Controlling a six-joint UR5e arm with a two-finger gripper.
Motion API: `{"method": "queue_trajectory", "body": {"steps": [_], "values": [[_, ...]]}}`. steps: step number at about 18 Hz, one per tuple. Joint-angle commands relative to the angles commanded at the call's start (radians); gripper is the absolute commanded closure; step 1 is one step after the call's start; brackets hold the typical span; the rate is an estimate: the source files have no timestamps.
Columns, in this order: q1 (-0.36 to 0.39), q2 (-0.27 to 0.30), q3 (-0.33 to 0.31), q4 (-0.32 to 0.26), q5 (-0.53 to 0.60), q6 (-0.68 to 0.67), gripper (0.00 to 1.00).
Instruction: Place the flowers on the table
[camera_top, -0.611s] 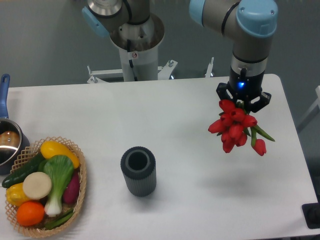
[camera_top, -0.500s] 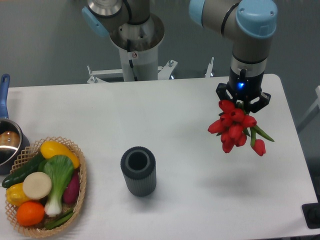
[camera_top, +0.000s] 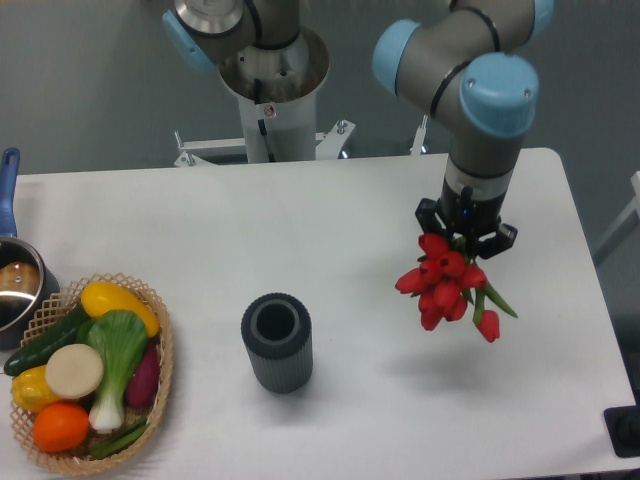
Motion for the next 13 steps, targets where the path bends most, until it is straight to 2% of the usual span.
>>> {"method": "queue_trajectory", "body": {"steps": [1,2,3,4,8,13], "values": [[-0.002,-0.002,-0.003,0.000,-0.006,0.003,0.55],[-0.002,-0.002,-0.005,0.003,-0.009,0.003,0.49],[-0.002,-0.002,-0.006,0.015,-0.015,0.002,0.32],[-0.002,-0.002,-0.012,0.035,-0.015,-0.002,0.00],[0.000,0.006,-0.055,0.139,-0.008,-0.003,0.00],[0.012,0.012,-0.061,0.155,-0.012,0.005,0.00]]}}
